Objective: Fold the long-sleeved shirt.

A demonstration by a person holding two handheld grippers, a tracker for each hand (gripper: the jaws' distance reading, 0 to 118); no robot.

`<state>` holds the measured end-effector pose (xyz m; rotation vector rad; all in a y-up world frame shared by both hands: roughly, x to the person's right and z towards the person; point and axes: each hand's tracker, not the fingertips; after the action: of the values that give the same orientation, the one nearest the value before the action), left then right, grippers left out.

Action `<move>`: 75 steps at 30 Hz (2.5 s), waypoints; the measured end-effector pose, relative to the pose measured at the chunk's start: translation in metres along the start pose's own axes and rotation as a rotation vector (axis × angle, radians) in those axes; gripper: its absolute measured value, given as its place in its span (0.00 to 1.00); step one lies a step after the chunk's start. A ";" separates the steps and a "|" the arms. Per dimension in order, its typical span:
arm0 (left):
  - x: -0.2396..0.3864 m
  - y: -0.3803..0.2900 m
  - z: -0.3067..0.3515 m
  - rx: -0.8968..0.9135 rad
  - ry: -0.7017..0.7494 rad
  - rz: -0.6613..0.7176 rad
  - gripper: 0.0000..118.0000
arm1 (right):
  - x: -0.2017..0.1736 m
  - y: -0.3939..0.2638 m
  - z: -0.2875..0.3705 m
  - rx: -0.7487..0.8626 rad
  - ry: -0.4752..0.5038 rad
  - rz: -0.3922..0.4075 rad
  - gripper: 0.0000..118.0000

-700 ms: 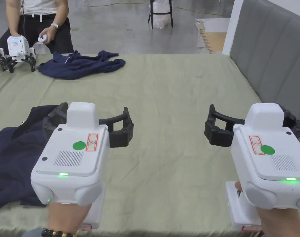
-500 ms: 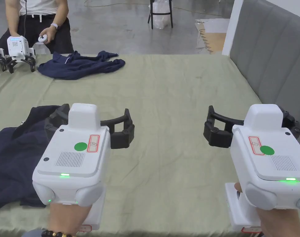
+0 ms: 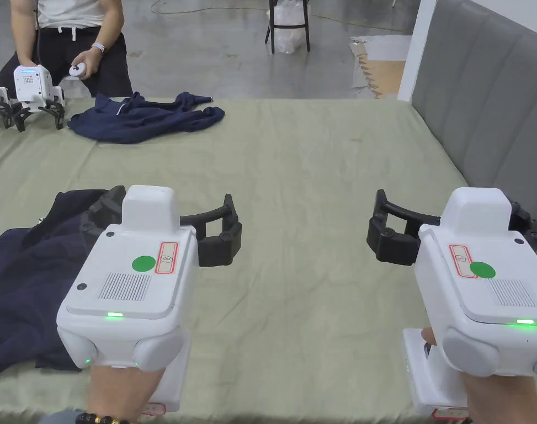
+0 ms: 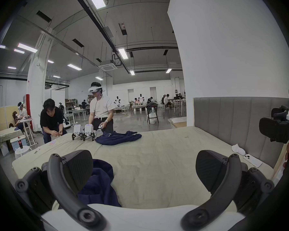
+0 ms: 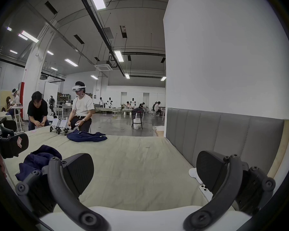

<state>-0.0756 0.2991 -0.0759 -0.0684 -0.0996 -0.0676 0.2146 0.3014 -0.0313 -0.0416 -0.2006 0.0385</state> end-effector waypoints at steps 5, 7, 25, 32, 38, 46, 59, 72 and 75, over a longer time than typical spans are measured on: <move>-0.001 0.000 0.001 0.007 -0.002 0.002 0.94 | 0.001 0.000 0.000 -0.008 0.008 -0.008 1.00; -0.001 0.000 0.001 0.007 0.000 0.002 0.94 | 0.001 0.001 0.000 -0.007 0.008 -0.008 1.00; 0.000 0.000 0.000 0.000 -0.011 0.001 0.94 | 0.000 0.001 0.001 -0.002 0.008 -0.007 1.00; 0.000 0.003 0.001 -0.011 -0.017 0.012 0.90 | 0.003 0.003 -0.001 -0.048 0.025 -0.030 0.99; -0.008 0.000 -0.002 -0.006 0.029 0.014 0.09 | 0.006 0.004 -0.003 -0.083 -0.027 -0.032 0.02; -0.060 -0.003 0.015 0.024 0.187 0.029 0.09 | -0.032 0.009 -0.015 -0.090 0.090 -0.047 0.02; -0.167 -0.004 0.083 -0.024 0.471 0.039 0.07 | -0.219 0.017 -0.008 -0.050 0.568 -0.014 0.00; -0.259 -0.072 -0.116 -0.629 0.335 0.317 0.93 | -0.241 0.010 -0.022 -0.100 0.632 0.032 0.00; -0.271 -0.096 -0.174 -0.732 0.270 0.209 0.93 | -0.246 0.003 -0.030 -0.133 0.635 0.056 0.00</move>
<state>-0.3345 0.2085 -0.2701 -0.7978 0.2076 0.0993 -0.0204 0.2925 -0.1097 -0.1886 0.4338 0.0659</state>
